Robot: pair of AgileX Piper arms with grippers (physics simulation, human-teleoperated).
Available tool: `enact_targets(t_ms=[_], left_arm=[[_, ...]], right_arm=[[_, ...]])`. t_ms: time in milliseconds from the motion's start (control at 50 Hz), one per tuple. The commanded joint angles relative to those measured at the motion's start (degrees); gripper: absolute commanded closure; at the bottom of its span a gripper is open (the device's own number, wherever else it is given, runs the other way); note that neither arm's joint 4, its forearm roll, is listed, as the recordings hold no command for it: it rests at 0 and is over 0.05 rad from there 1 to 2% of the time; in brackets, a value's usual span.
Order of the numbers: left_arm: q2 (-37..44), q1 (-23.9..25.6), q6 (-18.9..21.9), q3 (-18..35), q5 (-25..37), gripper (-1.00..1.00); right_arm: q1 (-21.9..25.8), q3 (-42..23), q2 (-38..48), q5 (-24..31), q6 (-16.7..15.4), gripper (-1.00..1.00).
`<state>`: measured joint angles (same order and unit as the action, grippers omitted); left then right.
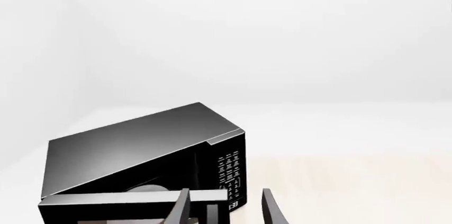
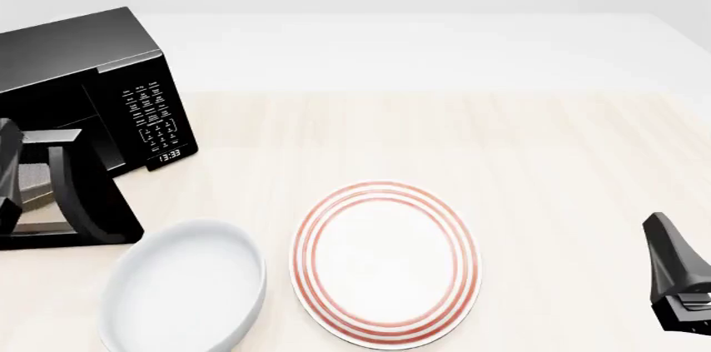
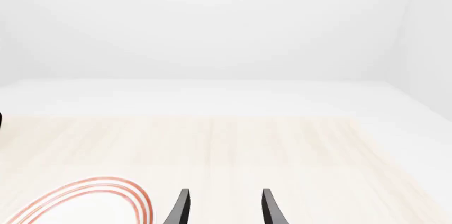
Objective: Open the microwave.
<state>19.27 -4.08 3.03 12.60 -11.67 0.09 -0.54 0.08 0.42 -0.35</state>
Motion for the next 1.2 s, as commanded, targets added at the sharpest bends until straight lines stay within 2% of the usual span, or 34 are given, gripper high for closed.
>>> enact_targets(t_ms=[20,500,560,580,700,740,780,860,900,980,1000,1040,1060,1080,1120,1160,1200], left_arm=[[-3.17,0.52,2.68,4.37,6.03,-1.0],[5.79,2.41,8.21,15.03,7.87,-1.0],[7.74,2.98,9.61,16.12,8.11,-1.0],[8.79,3.35,11.41,16.62,8.2,-1.0],[11.9,3.93,9.4,19.92,8.98,-1.0],[12.26,2.89,8.31,20.01,8.56,-1.0],[12.6,3.03,8.9,20.0,8.34,-1.0],[14.73,2.49,6.6,20.97,7.47,-1.0],[15.9,2.25,7.02,21.45,7.59,-1.0],[19.31,2.09,6.14,24.3,9.78,-1.0],[19.78,1.93,6.96,24.82,9.99,-1.0],[21.31,1.92,5.33,25.86,10.86,-1.0],[21.41,1.92,5.94,26.07,10.86,-1.0],[22.16,1.76,4.04,26.89,11.62,-1.0],[22.48,1.42,4.96,27.73,12.34,-1.0],[23.36,1.29,2.91,28.88,13.6,-1.0],[23.96,0.99,3.64,29.38,14.25,-1.0]], right_arm=[[0.0,0.0,0.0,0.0,0.0,-1.0],[-0.01,0.0,0.0,-0.01,0.0,-1.0],[0.0,0.0,0.0,0.0,-0.01,-1.0],[0.01,0.0,0.0,0.0,0.0,-1.0],[-0.01,0.0,0.0,-0.01,0.01,-1.0],[0.0,0.0,0.0,0.0,-0.01,-1.0],[0.0,0.0,0.0,0.01,0.0,-1.0],[0.0,0.0,0.0,0.01,0.0,-1.0],[-0.01,0.0,0.0,0.0,0.0,-1.0],[-0.02,0.0,0.0,0.0,0.0,-1.0],[0.0,0.0,0.0,-0.02,0.0,-1.0],[0.01,0.0,0.0,0.0,-0.01,-1.0],[0.0,0.0,0.0,0.0,0.0,-1.0],[0.01,0.0,0.0,0.0,0.0,-1.0],[0.0,0.0,0.0,0.0,0.0,-1.0],[0.0,0.0,0.0,0.0,0.01,-1.0],[0.0,0.0,0.0,0.0,-0.01,-1.0]])
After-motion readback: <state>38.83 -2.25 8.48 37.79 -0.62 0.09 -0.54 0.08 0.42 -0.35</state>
